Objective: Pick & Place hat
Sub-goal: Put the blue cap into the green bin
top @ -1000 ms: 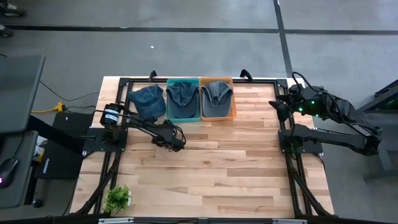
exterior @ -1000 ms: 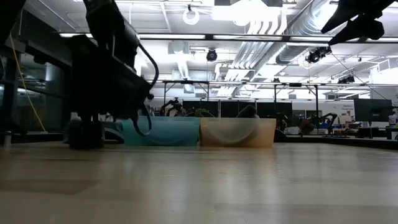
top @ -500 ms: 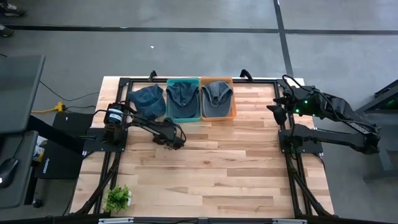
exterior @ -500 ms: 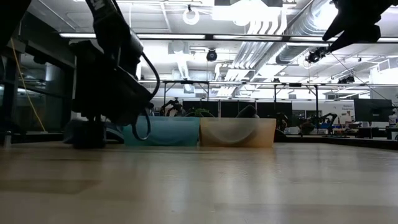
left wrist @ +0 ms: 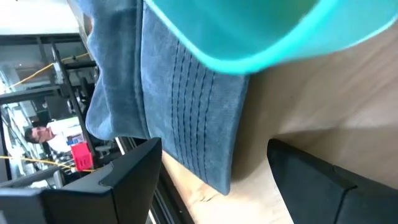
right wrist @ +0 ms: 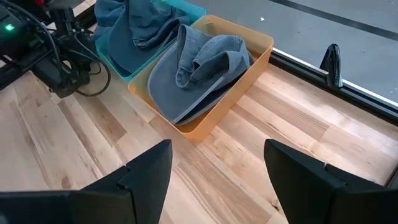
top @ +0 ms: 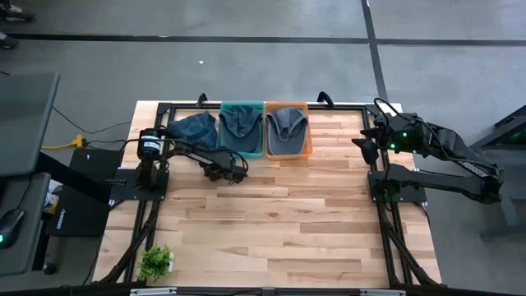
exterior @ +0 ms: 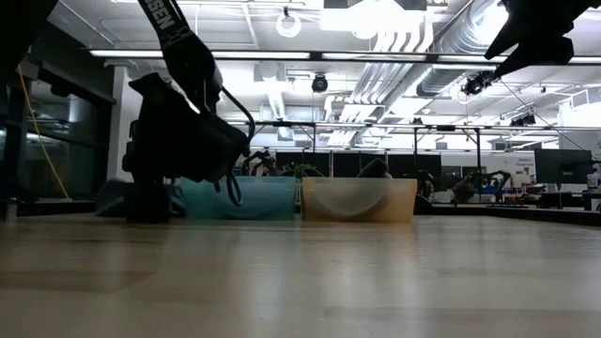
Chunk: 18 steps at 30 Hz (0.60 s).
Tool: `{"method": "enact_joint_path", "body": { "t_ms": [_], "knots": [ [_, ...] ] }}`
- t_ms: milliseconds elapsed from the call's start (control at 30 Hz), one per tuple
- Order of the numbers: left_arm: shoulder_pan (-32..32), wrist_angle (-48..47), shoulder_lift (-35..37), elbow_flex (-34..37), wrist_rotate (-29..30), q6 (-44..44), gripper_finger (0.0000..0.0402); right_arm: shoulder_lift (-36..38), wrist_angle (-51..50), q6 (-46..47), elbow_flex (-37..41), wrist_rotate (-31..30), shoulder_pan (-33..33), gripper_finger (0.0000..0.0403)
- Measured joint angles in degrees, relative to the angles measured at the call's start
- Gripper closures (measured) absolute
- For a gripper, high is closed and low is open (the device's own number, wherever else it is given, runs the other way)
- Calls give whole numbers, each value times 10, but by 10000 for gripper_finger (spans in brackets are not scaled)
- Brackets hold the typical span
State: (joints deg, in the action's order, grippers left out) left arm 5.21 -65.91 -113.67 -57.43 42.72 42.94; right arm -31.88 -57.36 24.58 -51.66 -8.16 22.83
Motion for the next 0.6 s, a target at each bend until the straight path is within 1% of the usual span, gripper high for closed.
{"method": "enact_joint_path", "body": {
  "t_ms": [167, 267, 333, 400, 600],
  "knots": [
    [0, 3, 0, 0, -3, -3, 111, 0, 0, 0, 0, 0, 0, 153],
    [0, 0, 0, 0, -7, 4, 128, 0, 0, 0, 0, 0, 0, 153],
    [0, -2, -1, 0, -13, 10, 154, 0, 0, 0, 0, 0, 0, 153],
    [0, -5, -1, 0, -18, 11, 189, 0, 0, 0, 0, 0, 0, 153],
    [0, -11, -1, 0, -27, 13, 320, 0, 0, 0, 0, 0, 0, 153]
  ]
}}
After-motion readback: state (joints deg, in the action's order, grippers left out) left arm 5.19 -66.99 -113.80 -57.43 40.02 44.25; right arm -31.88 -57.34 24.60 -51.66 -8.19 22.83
